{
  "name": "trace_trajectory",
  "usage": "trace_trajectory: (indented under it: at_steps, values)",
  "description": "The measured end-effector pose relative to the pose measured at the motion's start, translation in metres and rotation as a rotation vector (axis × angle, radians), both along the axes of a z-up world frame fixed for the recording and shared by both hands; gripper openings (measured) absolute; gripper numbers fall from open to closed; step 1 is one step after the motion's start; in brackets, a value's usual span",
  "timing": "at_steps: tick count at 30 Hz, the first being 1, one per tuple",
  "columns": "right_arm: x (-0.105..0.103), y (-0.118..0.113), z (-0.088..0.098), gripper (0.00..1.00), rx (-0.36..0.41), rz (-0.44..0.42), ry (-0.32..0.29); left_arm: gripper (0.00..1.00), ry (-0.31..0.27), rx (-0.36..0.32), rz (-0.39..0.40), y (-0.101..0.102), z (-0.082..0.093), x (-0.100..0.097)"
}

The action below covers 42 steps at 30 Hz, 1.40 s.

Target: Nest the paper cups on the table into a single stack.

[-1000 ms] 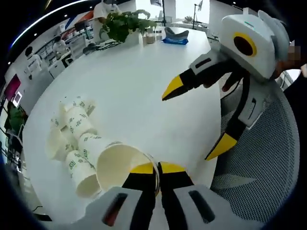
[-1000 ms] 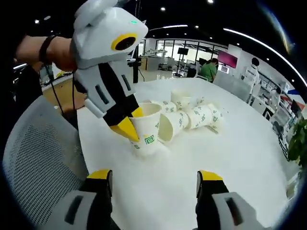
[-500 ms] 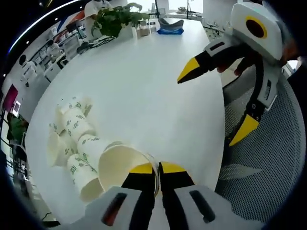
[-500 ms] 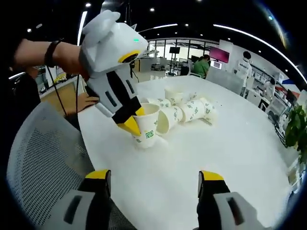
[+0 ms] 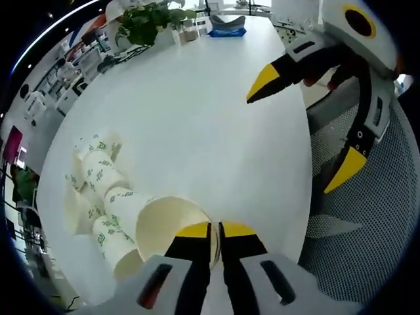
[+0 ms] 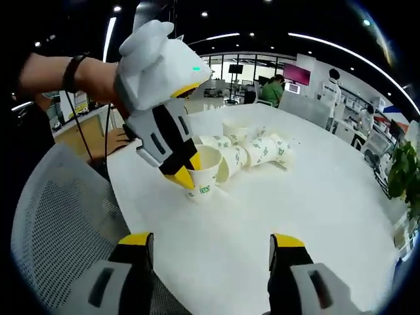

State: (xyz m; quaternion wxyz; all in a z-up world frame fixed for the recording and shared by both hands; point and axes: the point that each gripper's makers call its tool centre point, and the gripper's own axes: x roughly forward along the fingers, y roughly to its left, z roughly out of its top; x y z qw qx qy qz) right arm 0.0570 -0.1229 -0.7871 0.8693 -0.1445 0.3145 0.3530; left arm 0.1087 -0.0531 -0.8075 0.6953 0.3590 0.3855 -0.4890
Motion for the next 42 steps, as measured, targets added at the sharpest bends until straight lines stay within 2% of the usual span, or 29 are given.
trace_trajectory:
  at_steps: [6, 14, 19, 23, 29, 34, 39, 42]
  values:
    - [0.0, 0.0, -0.003, 0.71, 0.002, 0.002, 0.005, 0.12, -0.002, -0.022, 0.012, -0.002, 0.007, 0.0]
    - [0.0, 0.0, -0.005, 0.71, 0.01, -0.002, 0.016, 0.17, -0.002, -0.059, 0.049, -0.001, 0.015, 0.0]
    - [-0.001, 0.001, -0.005, 0.71, 0.013, 0.0, 0.024, 0.21, -0.006, -0.105, 0.086, -0.001, 0.014, 0.0]
    - [-0.003, 0.002, -0.006, 0.71, 0.012, 0.003, 0.028, 0.24, -0.04, -0.13, 0.136, 0.006, 0.021, 0.007]
    - [-0.004, 0.003, -0.005, 0.7, 0.014, 0.005, 0.031, 0.3, -0.056, -0.162, 0.177, 0.009, 0.033, 0.007]
    - [-0.003, 0.001, -0.005, 0.7, 0.031, -0.009, 0.036, 0.33, -0.045, -0.196, 0.24, 0.014, 0.035, 0.011]
    - [-0.002, 0.001, -0.009, 0.7, 0.033, -0.01, 0.045, 0.4, -0.076, -0.223, 0.298, 0.023, 0.038, 0.012]
    - [-0.004, 0.001, -0.008, 0.71, 0.029, -0.006, 0.048, 0.43, -0.074, -0.242, 0.324, 0.027, 0.039, 0.014]
